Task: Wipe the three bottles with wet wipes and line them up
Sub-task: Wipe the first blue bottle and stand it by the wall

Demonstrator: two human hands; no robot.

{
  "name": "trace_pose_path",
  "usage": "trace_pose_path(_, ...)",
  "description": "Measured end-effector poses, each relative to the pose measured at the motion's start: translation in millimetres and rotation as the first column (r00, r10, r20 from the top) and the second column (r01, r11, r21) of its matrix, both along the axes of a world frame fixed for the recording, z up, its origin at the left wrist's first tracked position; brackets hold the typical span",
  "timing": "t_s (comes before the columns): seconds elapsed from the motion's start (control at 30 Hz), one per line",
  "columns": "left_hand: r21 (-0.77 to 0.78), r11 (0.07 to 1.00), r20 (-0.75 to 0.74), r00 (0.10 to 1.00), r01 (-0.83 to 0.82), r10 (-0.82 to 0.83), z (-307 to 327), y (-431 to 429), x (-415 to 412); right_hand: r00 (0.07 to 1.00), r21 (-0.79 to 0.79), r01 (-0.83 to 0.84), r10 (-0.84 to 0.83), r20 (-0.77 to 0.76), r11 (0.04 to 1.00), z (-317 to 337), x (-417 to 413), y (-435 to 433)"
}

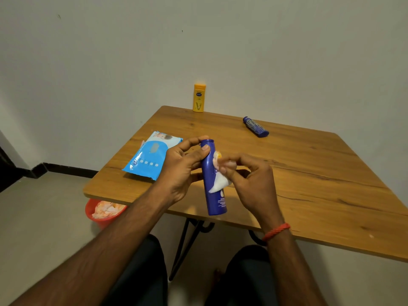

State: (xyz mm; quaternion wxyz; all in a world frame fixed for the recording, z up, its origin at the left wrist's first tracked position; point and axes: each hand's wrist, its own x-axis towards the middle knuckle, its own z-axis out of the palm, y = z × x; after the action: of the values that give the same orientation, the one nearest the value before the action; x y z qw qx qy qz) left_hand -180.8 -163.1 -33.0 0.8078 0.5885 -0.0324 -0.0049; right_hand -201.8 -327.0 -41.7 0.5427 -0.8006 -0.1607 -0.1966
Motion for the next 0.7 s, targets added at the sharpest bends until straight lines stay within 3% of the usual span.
trace_pose_path(0.13,0.036,0.999,-0.03,0.999,0.013,-0.012,3,1,5,0.985,-0.238,0.073,-0.032,0.169,0.968,4,2,12)
trace_pose_path(0.23,0.044,0.999,-0.049,0.999,0.007,-0.005,4,6,8,0.948,-0.423,0.023,0.115,0.297,0.906,-4,-8,13)
trace_pose_path(0.33,0.0,1.0,-0.08,0.997,0.01,-0.01,-2,8,11,0.919,-0.524,-0.079,0.265,0.291,0.848,-18,-17,8)
trace_pose_path(0.4,-0.055,0.998,-0.103,0.994,0.029,-0.035,-5,7,11,0.918,-0.479,-0.147,0.3,0.26,0.865,-25,-20,1)
trace_pose_path(0.5,-0.173,0.981,-0.108,0.988,0.091,-0.11,-7,7,9,0.94,-0.315,-0.136,0.223,0.258,0.939,-27,-18,-8)
trace_pose_path(0.6,-0.268,0.954,-0.101,0.981,0.131,-0.164,-8,7,6,0.968,-0.176,-0.061,0.102,0.23,0.982,-18,-10,-9)
trace_pose_path(0.7,-0.27,0.952,-0.086,0.981,0.143,-0.172,-10,4,7,0.975,-0.083,0.09,-0.071,0.213,0.992,-6,3,-1)
